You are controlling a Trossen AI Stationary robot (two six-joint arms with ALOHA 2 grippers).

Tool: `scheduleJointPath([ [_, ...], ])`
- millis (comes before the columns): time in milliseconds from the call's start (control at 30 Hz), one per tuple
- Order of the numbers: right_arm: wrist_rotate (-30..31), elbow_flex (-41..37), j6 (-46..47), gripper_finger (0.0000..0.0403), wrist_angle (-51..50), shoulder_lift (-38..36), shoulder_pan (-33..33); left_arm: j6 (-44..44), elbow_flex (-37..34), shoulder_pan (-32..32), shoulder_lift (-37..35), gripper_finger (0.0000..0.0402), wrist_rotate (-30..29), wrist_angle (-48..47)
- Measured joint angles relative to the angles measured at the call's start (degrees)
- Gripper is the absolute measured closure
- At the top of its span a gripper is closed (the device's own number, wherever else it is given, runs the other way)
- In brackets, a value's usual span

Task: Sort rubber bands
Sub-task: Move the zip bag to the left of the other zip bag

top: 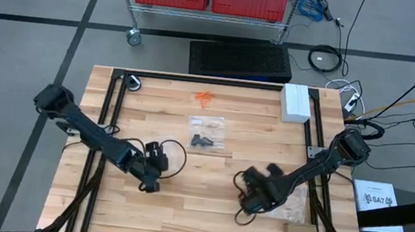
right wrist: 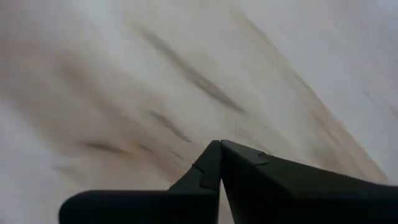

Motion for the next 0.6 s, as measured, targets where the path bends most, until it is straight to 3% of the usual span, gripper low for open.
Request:
scheduleJointPath([
  [133, -5.93, 0.0, 10.19, 0.0403, -7.65, 0.0, 1.98, -2.8, -1.21, -0.28, 3.78, 0.04, 0.31, 6.9],
  [333, -12.79, -0.52, 20.44, 0.0403, -8.41, 0.0, 5.91, -7.32, -2.92, -0.96, 7.75, 0.04, -0.3, 9.8],
  [600, -18.87, -4.98, 28.51, 0.0403, -4.12, 0.04, 8.87, -1.45, -2.92, -4.93, 8.75, 0.04, 0.57, 9.45],
])
